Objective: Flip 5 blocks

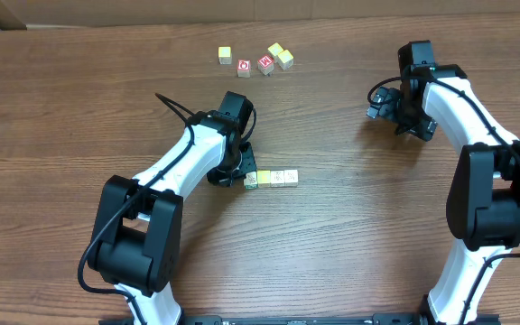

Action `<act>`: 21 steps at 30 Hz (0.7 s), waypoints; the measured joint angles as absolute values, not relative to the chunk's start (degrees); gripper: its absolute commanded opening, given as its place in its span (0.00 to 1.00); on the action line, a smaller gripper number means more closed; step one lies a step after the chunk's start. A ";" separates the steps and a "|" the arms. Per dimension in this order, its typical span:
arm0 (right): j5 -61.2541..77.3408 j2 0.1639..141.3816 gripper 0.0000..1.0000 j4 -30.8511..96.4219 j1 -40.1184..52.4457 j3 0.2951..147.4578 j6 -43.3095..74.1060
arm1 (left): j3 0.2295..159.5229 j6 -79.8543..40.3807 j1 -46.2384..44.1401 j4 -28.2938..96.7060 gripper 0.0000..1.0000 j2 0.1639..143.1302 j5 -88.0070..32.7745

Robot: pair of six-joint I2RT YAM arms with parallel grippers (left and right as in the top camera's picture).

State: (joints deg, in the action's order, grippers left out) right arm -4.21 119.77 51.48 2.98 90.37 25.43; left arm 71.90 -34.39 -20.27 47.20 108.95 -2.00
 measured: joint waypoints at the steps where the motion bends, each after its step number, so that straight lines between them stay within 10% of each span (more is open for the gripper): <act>1: -4.23 119.77 1.00 51.48 3.01 90.37 25.39 | 71.90 -34.39 -20.27 47.03 0.04 108.95 -2.00; 21: -4.23 119.77 1.00 51.48 2.98 90.37 25.43 | 71.85 -34.39 -20.27 46.63 0.04 108.95 -2.39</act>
State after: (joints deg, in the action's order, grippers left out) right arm -4.23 119.77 51.48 2.98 90.37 25.43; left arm 71.85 -34.39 -20.27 46.63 108.95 -2.39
